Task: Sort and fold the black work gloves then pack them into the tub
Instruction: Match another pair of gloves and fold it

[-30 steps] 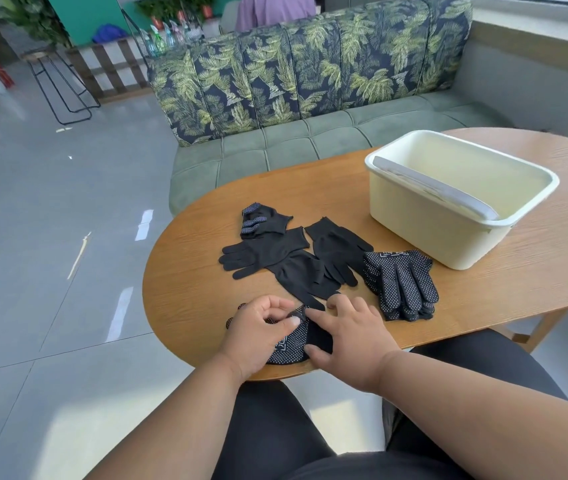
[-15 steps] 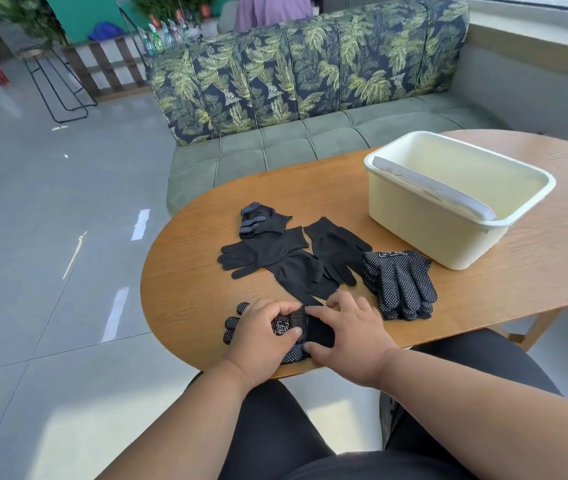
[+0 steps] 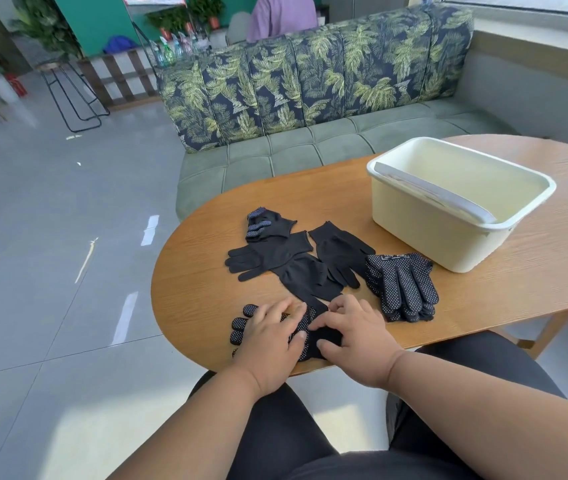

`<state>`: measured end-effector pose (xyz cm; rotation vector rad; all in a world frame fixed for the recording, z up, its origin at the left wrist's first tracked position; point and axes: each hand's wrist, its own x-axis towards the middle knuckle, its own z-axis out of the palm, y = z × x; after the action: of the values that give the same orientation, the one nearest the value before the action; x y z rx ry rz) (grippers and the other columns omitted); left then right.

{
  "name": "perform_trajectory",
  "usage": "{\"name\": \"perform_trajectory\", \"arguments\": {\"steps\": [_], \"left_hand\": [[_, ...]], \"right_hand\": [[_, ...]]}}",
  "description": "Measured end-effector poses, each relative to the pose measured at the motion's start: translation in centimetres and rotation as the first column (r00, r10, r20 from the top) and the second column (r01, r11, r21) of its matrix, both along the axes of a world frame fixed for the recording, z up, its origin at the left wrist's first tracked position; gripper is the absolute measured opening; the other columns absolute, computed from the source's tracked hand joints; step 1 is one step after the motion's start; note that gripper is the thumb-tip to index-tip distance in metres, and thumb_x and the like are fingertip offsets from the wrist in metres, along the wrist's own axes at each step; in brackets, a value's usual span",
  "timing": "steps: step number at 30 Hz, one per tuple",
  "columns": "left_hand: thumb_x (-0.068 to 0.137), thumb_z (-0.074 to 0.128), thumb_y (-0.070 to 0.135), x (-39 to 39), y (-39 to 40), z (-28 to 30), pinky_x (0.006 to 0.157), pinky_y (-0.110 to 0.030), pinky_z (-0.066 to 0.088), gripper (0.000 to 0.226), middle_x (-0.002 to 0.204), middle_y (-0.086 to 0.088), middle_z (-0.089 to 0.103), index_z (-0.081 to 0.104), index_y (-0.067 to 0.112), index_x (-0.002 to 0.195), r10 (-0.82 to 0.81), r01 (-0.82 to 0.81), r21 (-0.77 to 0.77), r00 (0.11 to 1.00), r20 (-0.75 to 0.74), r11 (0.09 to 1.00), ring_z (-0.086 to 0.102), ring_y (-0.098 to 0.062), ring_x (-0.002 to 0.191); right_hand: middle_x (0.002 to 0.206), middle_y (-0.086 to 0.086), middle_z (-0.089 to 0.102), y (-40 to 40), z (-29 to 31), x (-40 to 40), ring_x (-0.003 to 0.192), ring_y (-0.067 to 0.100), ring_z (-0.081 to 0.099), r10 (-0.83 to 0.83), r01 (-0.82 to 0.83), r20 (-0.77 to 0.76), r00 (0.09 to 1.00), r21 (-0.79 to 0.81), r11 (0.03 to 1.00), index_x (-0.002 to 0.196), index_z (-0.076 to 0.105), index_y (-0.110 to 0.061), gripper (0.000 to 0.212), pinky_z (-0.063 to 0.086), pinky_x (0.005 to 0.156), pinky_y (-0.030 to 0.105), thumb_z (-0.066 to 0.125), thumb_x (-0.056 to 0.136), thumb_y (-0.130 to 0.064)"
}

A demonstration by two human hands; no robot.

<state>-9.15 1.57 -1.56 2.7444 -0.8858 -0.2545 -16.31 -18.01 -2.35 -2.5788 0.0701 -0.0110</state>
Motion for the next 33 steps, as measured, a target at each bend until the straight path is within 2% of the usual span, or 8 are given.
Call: {"name": "perform_trajectory", "arguments": {"steps": [3, 6, 10, 14, 19, 24, 29, 33], "left_hand": [[0.108, 0.039, 0.047, -0.2, 0.6, 0.9, 0.129, -0.040, 0.016, 0.057, 0.170, 0.016, 0.021, 0.026, 0.041, 0.163, 0.047, -0.054, -0.097, 0.996, -0.074, 0.994, 0.010, -0.013, 0.155], [0.104, 0.049, 0.045, -0.4, 2.2, 2.4, 0.124, -0.040, 0.030, 0.052, 0.158, 0.016, 0.041, 0.046, 0.037, 0.155, 0.241, -0.254, -0.230, 0.967, -0.084, 0.939, 0.029, -0.013, 0.148], [0.094, 0.059, 0.045, -0.4, 5.5, 4.2, 0.085, -0.035, 0.056, 0.018, 0.108, 0.012, 0.067, 0.071, 0.032, 0.099, 0.563, -0.576, -0.139, 0.817, -0.126, 0.806, 0.062, -0.012, 0.099], [0.090, 0.060, 0.046, -1.1, 7.3, 4.6, 0.062, -0.031, 0.044, 0.042, 0.061, 0.001, 0.060, 0.055, 0.013, 0.064, 0.608, -0.616, 0.029, 0.769, -0.196, 0.787, 0.056, -0.019, 0.063], [0.087, 0.073, 0.054, -1.6, 6.9, 4.0, 0.081, -0.033, 0.058, 0.025, 0.086, 0.012, 0.073, 0.074, 0.029, 0.087, 0.561, -0.572, 0.022, 0.795, -0.232, 0.820, 0.067, -0.011, 0.083], [0.087, 0.075, 0.046, -1.2, 6.5, 4.3, 0.079, -0.031, 0.056, 0.020, 0.083, 0.008, 0.074, 0.073, 0.026, 0.084, 0.565, -0.595, 0.007, 0.759, -0.323, 0.804, 0.068, -0.013, 0.084], [0.089, 0.078, 0.029, -1.0, 6.3, 3.7, 0.085, -0.041, 0.060, 0.015, 0.091, -0.005, 0.077, 0.071, 0.016, 0.094, 0.539, -0.715, -0.190, 0.650, -0.536, 0.673, 0.072, -0.018, 0.085], [0.092, 0.080, 0.020, -0.9, 6.5, 4.0, 0.074, -0.024, 0.057, 0.025, 0.109, -0.005, 0.072, 0.065, 0.018, 0.112, 0.451, -0.773, -0.253, 0.566, -0.690, 0.582, 0.073, -0.019, 0.097]], "right_hand": [[0.127, -0.013, 0.040, -0.1, 0.0, 0.0, 0.122, 0.016, 0.038, 0.008, -0.008, -0.005, 1.000, -0.006, 1.000, 0.121, 0.061, -0.055, 0.040, 0.033, 0.106, 0.043, 0.048, 0.084, -0.063], [0.129, -0.013, 0.039, -0.3, 0.1, -0.1, 0.122, 0.015, 0.036, 0.021, -0.021, -0.013, 1.000, -0.012, 1.000, 0.122, 0.060, -0.055, 0.039, 0.031, 0.107, 0.042, 0.051, 0.086, -0.062], [0.127, -0.014, 0.039, -0.1, 0.0, -0.1, 0.120, 0.014, 0.037, 0.014, -0.014, -0.001, 1.000, -0.010, 1.000, 0.120, 0.061, -0.055, 0.040, 0.033, 0.107, 0.042, 0.048, 0.084, -0.066], [0.125, -0.015, 0.041, 0.1, -0.1, -0.2, 0.119, 0.014, 0.039, -0.003, 0.003, 0.016, 1.000, -0.012, 1.000, 0.118, 0.063, -0.055, 0.045, 0.034, 0.106, 0.042, 0.041, 0.082, -0.072], [0.125, -0.014, 0.044, 0.1, -0.1, -0.1, 0.119, 0.015, 0.040, -0.007, 0.007, 0.023, 1.000, -0.020, 1.000, 0.118, 0.063, -0.054, 0.047, 0.035, 0.105, 0.042, 0.039, 0.084, -0.075], [0.125, -0.014, 0.044, 0.0, -0.1, -0.2, 0.120, 0.015, 0.040, -0.007, 0.008, 0.023, 1.000, -0.012, 1.000, 0.118, 0.063, -0.054, 0.047, 0.035, 0.106, 0.042, 0.038, 0.084, -0.075], [0.122, -0.015, 0.045, 0.0, -0.2, -0.1, 0.117, 0.015, 0.042, -0.016, 0.017, 0.039, 0.999, -0.011, 1.000, 0.117, 0.064, -0.054, 0.048, 0.037, 0.105, 0.042, 0.042, 0.083, -0.080], [0.121, -0.015, 0.044, 0.0, -0.3, -0.1, 0.117, 0.014, 0.041, -0.010, 0.011, 0.046, 0.999, -0.020, 1.000, 0.117, 0.064, -0.054, 0.046, 0.037, 0.106, 0.041, 0.052, 0.080, -0.080]]}}
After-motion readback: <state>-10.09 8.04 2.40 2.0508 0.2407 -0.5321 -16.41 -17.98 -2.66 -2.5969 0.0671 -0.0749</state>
